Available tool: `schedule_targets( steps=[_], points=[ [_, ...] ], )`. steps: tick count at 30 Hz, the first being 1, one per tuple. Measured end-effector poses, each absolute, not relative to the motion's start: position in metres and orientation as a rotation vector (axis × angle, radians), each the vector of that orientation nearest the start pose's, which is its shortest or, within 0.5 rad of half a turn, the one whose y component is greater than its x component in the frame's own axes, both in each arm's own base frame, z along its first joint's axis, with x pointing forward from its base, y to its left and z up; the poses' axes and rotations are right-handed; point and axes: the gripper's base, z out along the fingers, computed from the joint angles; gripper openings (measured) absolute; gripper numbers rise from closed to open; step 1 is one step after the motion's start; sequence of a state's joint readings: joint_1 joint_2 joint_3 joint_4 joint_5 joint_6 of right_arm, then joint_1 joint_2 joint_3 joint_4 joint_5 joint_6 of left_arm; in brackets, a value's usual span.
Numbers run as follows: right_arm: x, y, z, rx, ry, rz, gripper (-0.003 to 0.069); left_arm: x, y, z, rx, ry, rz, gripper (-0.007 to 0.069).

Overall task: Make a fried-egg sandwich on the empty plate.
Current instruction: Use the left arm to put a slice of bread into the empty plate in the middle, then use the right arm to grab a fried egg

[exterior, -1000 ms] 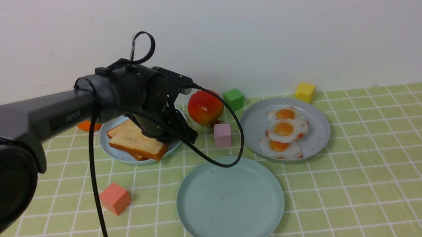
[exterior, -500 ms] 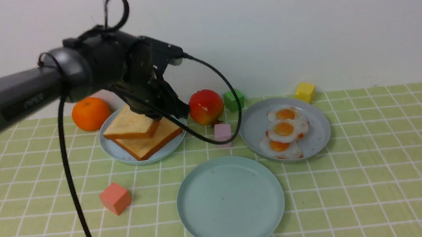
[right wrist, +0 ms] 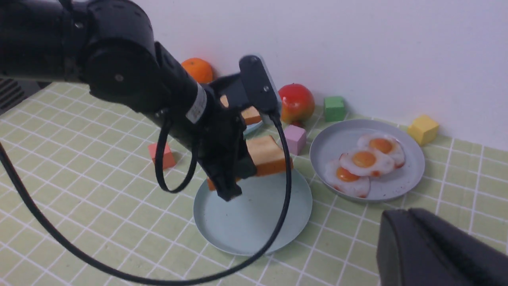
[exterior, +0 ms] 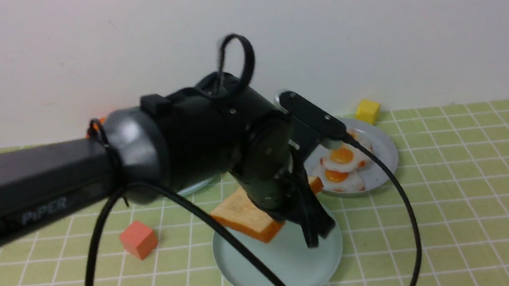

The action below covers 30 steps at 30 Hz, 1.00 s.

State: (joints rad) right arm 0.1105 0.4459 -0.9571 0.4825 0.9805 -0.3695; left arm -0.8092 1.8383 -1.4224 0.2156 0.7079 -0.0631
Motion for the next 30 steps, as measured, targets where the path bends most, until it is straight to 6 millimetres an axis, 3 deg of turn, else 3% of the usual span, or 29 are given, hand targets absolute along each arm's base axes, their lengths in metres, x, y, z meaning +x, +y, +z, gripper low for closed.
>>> schedule_targets(
  steps=[4, 14, 17, 23, 25, 26, 28, 30],
  points=[
    [0.024, 0.038, 0.412, -0.456, 1.815, 0.388, 0.0032, 0.286, -0.294, 0.234, 1.127, 2.329, -0.086, 0.0028],
    [0.023, 0.038, 0.412, -0.464, 1.823, 0.390, 0.0032, 0.288, -0.295, 0.213, 1.161, 2.393, -0.041, 0.0032],
    [0.022, 0.038, 0.412, -0.466, 1.825, 0.390, 0.0032, 0.289, -0.296, 0.208, 1.166, 2.408, -0.034, 0.0069],
    [0.022, 0.039, 0.411, -0.469, 1.831, 0.391, 0.0034, 0.289, -0.296, 0.208, 1.166, 2.409, -0.035, 0.0267],
    [0.022, 0.039, 0.411, -0.469, 1.831, 0.391, 0.0034, 0.288, -0.295, 0.210, 1.163, 2.405, -0.037, 0.0302],
    [0.022, 0.039, 0.411, -0.469, 1.831, 0.391, 0.0034, 0.288, -0.295, 0.214, 1.158, 2.397, -0.043, 0.0350],
    [0.022, 0.039, 0.411, -0.469, 1.831, 0.391, 0.0034, 0.287, -0.294, 0.219, 1.152, 2.391, -0.049, 0.0379],
    [0.022, 0.039, 0.411, -0.459, 1.836, 0.400, 0.0034, 0.283, -0.290, 0.235, 1.113, 2.383, -0.082, 0.0413]
  ],
)
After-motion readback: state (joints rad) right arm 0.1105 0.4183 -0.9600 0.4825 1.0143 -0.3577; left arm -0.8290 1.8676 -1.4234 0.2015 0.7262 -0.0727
